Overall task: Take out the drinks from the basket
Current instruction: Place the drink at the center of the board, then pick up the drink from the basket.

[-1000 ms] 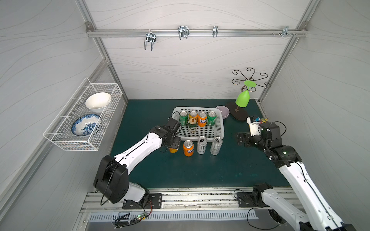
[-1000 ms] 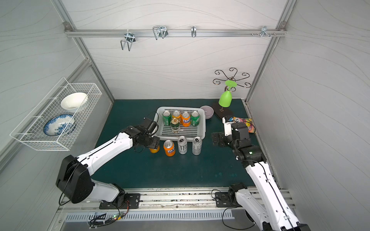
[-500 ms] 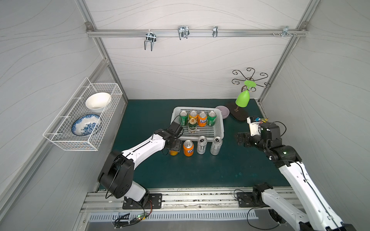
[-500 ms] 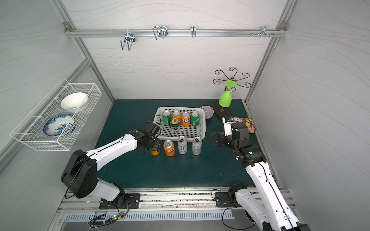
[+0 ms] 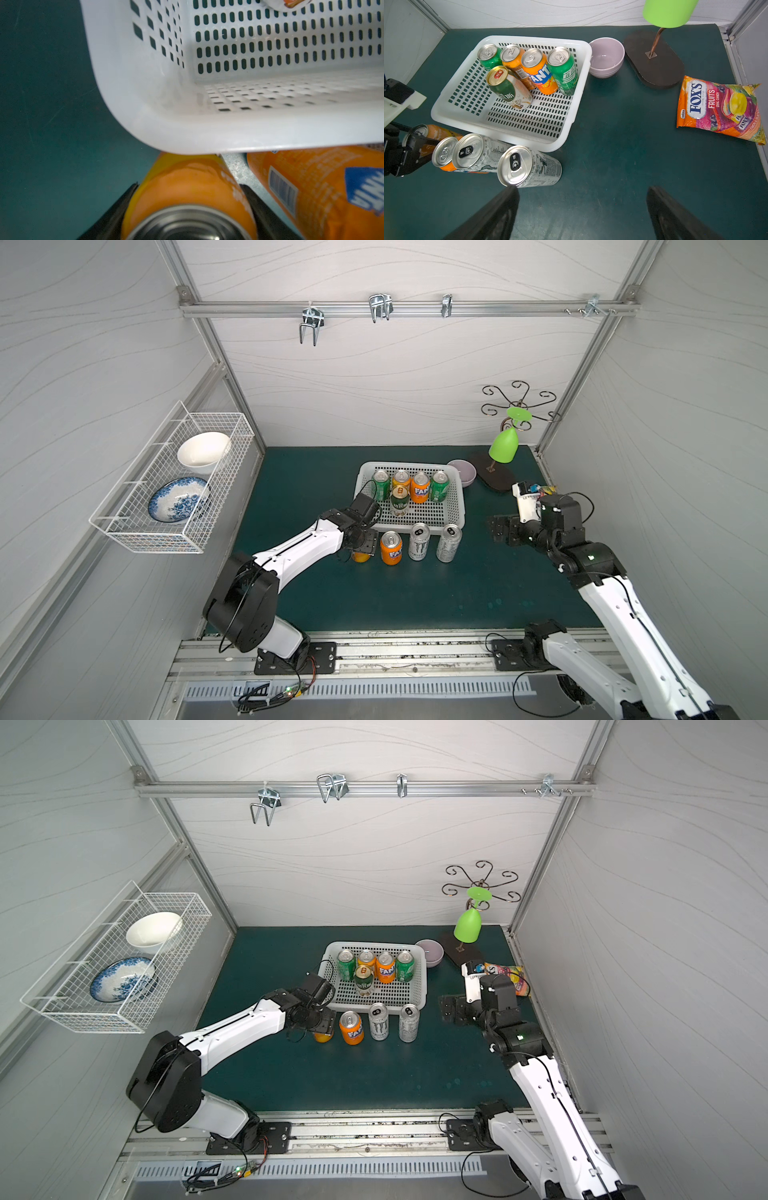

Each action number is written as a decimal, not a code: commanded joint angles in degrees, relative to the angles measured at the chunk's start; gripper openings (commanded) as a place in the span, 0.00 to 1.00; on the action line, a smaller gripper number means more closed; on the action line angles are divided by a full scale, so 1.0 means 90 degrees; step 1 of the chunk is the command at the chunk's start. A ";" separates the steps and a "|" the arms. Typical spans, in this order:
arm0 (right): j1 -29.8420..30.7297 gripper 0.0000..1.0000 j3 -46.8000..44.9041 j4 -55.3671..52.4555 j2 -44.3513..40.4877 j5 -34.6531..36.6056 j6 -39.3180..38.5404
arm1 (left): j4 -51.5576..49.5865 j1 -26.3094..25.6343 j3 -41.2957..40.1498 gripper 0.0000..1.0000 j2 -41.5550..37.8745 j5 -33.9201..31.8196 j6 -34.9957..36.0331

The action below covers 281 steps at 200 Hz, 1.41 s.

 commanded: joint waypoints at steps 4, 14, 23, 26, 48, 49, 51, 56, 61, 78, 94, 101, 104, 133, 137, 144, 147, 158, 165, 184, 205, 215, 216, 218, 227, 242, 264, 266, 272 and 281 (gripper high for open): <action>-0.0047 0.99 0.0071 0.0021 -0.0032 -0.0077 -0.0056 | 0.0240 -0.0058 0.0013 0.78 -0.0149 0.0043 -0.0017; -0.0045 0.99 0.0074 0.0021 -0.0033 -0.0120 -0.0049 | 0.0202 -0.0053 0.0022 0.79 -0.0199 0.0004 -0.0016; -0.0043 0.99 0.0074 0.0019 -0.0012 -0.0162 -0.0049 | 0.0160 -0.0060 0.0039 0.80 -0.0254 -0.0025 -0.0004; -0.0046 0.99 0.0082 0.0007 -0.0009 -0.0179 -0.0049 | 0.0145 -0.0061 0.0042 0.81 -0.0277 -0.0045 -0.0001; -0.0040 0.99 0.0142 -0.0036 0.0062 -0.0317 -0.0058 | 0.0006 -0.0051 0.0110 0.85 -0.0449 -0.0129 0.0029; -0.0045 0.99 0.0147 -0.0037 0.0063 -0.0324 -0.0053 | 0.0004 -0.0051 0.0110 0.85 -0.0457 -0.0131 0.0029; -0.0042 0.99 0.0156 -0.0045 0.0073 -0.0327 -0.0050 | -0.0005 -0.0059 0.0110 0.85 -0.0476 -0.0130 0.0029; -0.0040 0.99 0.0171 -0.0061 0.0084 -0.0346 -0.0049 | -0.0032 -0.0058 0.0128 0.86 -0.0525 -0.0148 0.0039; -0.0042 0.99 0.0190 -0.0074 0.0105 -0.0351 -0.0042 | -0.0062 -0.0052 0.0139 0.87 -0.0583 -0.0157 0.0043; -0.0046 0.99 0.0243 -0.0090 0.0121 -0.0370 -0.0028 | -0.0189 -0.0052 0.0211 0.91 -0.0740 -0.0223 0.0025; -0.0047 0.99 0.0303 -0.0115 0.0135 -0.0389 -0.0007 | -0.0341 -0.0050 0.0307 0.93 -0.0868 -0.0310 0.0036; -0.0047 0.99 0.0330 -0.0116 0.0150 -0.0417 0.0014 | -0.0392 -0.0046 0.0341 0.94 -0.0927 -0.0345 0.0045; -0.0042 0.99 0.0334 -0.0116 0.0155 -0.0427 0.0020 | -0.0409 -0.0050 0.0358 0.95 -0.0955 -0.0354 0.0038; -0.0040 0.99 0.0447 -0.0125 0.0364 -0.0661 0.0020 | -0.0733 0.0006 0.0550 0.98 -0.1161 -0.0533 -0.0009; -0.0036 0.99 0.0484 -0.0134 0.0414 -0.0715 0.0011 | -0.0788 0.0023 0.0590 0.98 -0.1190 -0.0551 -0.0010; -0.0023 0.99 0.0567 -0.0149 0.0534 -0.0816 -0.0009 | -0.0868 0.0062 0.0645 0.98 -0.1247 -0.0575 -0.0010; -0.0014 0.99 0.0601 -0.0150 0.0578 -0.0854 -0.0010 | -0.0888 0.0083 0.0656 0.98 -0.1272 -0.0582 -0.0012; 0.0065 0.99 0.0714 -0.0101 0.0745 -0.0936 -0.0010 | -0.0907 0.0173 0.0667 0.98 -0.1425 -0.0580 0.0004; 0.0169 0.99 0.0768 -0.0048 0.0855 -0.0906 -0.0010 | -0.0892 0.0255 0.0641 0.98 -0.1531 -0.0549 0.0019; 0.0601 0.99 0.1004 0.0072 0.1212 -0.0556 -0.0065 | -0.0818 0.0504 0.0545 0.98 -0.1875 -0.0378 0.0022; 0.1100 0.99 0.1433 0.0146 0.1788 -0.0238 -0.0183 | -0.0499 0.0662 0.0312 0.98 -0.2308 -0.0188 -0.0038; 0.1316 0.99 0.1670 0.0165 0.2126 -0.0160 -0.0223 | -0.0292 0.0713 0.0169 0.98 -0.2526 -0.0105 -0.0106; 0.1341 0.99 0.1692 0.0171 0.2164 -0.0148 -0.0224 | -0.0272 0.0721 0.0154 0.98 -0.2551 -0.0104 -0.0107; 0.1384 0.99 0.1738 0.0176 0.2229 -0.0127 -0.0244 | -0.0240 0.0740 0.0126 0.98 -0.2594 -0.0087 -0.0117; 0.1606 0.99 0.1938 0.0224 0.2523 0.0008 -0.0281 | -0.0109 0.0803 0.0015 0.98 -0.2797 -0.0051 -0.0161; 0.1956 0.99 0.2288 0.0270 0.3032 0.0189 -0.0370 | 0.0093 0.0918 -0.0177 0.98 -0.3146 -0.0041 -0.0241; 0.2412 0.99 0.2806 0.0314 0.3865 0.0379 -0.0436 | 0.0400 0.1092 -0.0453 0.98 -0.3659 0.0002 -0.0367; 0.2450 0.99 0.2847 0.0329 0.3931 0.0405 -0.0436 | 0.0421 0.1103 -0.0475 0.99 -0.3706 0.0006 -0.0370; 0.2561 0.99 0.2950 0.0382 0.4141 0.0466 -0.0457 | 0.0473 0.1139 -0.0534 0.98 -0.3815 -0.0009 -0.0397; 0.2684 0.99 0.3103 0.0473 0.4455 0.0527 -0.0481 | 0.0529 0.1182 -0.0605 0.98 -0.3968 -0.0032 -0.0422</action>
